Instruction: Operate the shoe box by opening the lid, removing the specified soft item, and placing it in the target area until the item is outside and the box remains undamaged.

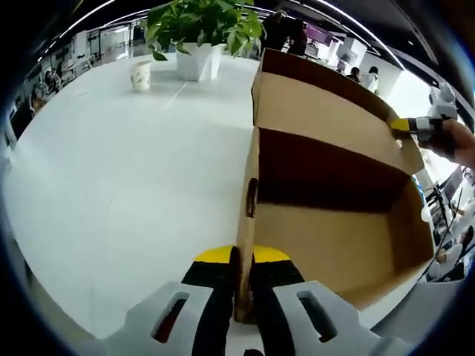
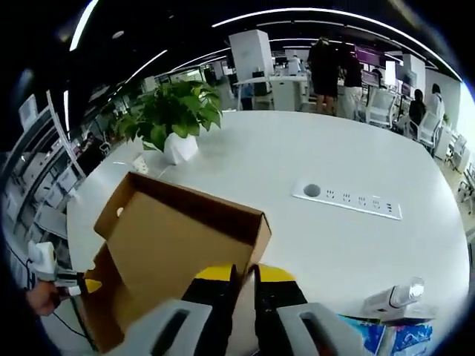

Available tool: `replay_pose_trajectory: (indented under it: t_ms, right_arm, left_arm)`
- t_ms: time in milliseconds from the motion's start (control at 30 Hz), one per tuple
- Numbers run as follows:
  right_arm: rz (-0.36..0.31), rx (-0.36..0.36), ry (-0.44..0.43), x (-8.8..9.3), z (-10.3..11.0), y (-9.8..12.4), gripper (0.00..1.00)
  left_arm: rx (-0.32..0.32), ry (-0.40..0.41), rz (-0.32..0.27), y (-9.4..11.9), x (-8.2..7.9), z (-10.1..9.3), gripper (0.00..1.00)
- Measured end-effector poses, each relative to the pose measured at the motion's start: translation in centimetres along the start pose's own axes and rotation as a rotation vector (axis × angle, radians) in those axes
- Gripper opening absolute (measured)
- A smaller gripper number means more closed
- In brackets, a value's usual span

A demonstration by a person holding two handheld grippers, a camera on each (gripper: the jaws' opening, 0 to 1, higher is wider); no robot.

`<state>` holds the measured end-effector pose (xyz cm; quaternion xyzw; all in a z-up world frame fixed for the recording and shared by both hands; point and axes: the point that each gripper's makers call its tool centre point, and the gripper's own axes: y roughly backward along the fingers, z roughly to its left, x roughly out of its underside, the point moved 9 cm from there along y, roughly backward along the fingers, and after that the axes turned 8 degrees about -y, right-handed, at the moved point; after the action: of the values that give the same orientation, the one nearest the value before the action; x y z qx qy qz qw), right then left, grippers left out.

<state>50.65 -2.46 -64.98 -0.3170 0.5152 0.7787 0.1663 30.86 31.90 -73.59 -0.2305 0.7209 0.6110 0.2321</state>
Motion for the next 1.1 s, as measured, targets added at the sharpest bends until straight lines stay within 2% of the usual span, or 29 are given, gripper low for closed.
replay_pose_trajectory:
  t_ms: [667, 1100]
  right_arm:
    - [-0.069, -0.012, 0.052, 0.5, 2.2, 3.9, 0.02]
    - [-0.101, -0.020, 0.104, 0.6, 2.2, 4.6, 0.00]
  left_arm:
    - [-0.047, 0.045, 0.006, -0.1, -0.1, -0.6, 0.05]
    - [-0.081, 0.062, 0.011, -0.4, -0.5, -1.2, 0.05]
